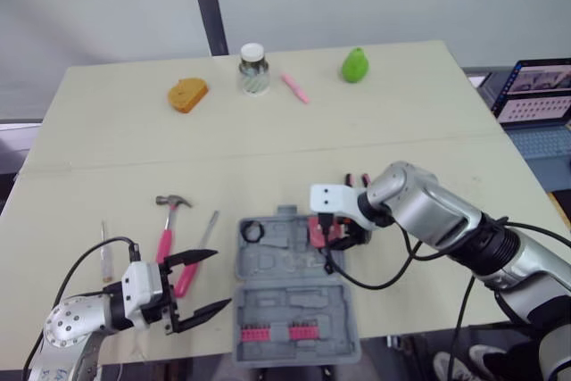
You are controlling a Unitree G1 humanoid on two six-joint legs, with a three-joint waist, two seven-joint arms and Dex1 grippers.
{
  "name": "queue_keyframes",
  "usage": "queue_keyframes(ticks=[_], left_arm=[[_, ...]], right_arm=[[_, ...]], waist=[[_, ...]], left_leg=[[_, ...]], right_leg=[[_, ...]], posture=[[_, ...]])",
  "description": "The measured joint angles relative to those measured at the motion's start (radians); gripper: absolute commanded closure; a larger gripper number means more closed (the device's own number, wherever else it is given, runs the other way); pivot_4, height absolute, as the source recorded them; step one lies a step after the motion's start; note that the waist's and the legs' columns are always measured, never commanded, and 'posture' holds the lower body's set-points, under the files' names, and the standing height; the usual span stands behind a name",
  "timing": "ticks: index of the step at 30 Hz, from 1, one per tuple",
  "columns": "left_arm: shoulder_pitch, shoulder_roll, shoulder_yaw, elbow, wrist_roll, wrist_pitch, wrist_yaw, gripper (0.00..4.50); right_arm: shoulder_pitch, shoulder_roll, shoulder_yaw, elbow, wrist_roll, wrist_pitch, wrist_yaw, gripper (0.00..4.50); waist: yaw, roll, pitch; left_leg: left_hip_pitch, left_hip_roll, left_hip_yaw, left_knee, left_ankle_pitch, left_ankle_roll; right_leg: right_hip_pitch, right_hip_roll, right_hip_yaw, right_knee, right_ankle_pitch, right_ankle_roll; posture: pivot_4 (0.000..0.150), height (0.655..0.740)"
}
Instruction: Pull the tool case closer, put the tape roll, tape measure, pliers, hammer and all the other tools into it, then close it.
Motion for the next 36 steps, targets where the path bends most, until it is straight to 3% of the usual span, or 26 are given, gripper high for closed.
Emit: queue_keyframes(ticks=[28,30,32,36], left_arm=[[0.050,-0.024,-0.029,0.010,0.021,-0.059,0.000,0.00],[0.050,-0.025,-0.029,0.011,0.021,-0.060,0.000,0.00],[0.052,-0.026,-0.030,0.011,0.021,-0.060,0.000,0.00],[0.052,-0.030,-0.031,0.012,0.023,-0.062,0.000,0.00]], right_arm=[[-0.024,0.049,0.030,0.082,-0.091,-0.085,0.040,1.51],[-0.024,0.050,0.030,0.082,-0.096,-0.086,0.043,0.47],[-0.024,0.050,0.030,0.082,-0.098,-0.085,0.045,0.23],[-0.024,0.052,0.029,0.077,-0.099,-0.083,0.048,0.23]], waist=[[-0.001,0.000,0.000],[-0.001,0.000,0.000],[-0.001,0.000,0.000],[-0.001,0.000,0.000]], left_leg=[[0.000,0.000,0.000,0.000,0.000,0.000],[0.000,0.000,0.000,0.000,0.000,0.000],[0.000,0.000,0.000,0.000,0.000,0.000],[0.000,0.000,0.000,0.000,0.000,0.000]], right_leg=[[0.000,0.000,0.000,0.000,0.000,0.000],[0.000,0.000,0.000,0.000,0.000,0.000],[0.000,0.000,0.000,0.000,0.000,0.000],[0.000,0.000,0.000,0.000,0.000,0.000]], posture=[[0.150,0.7159],[0.150,0.7159],[0.150,0.7159],[0.150,0.7159]])
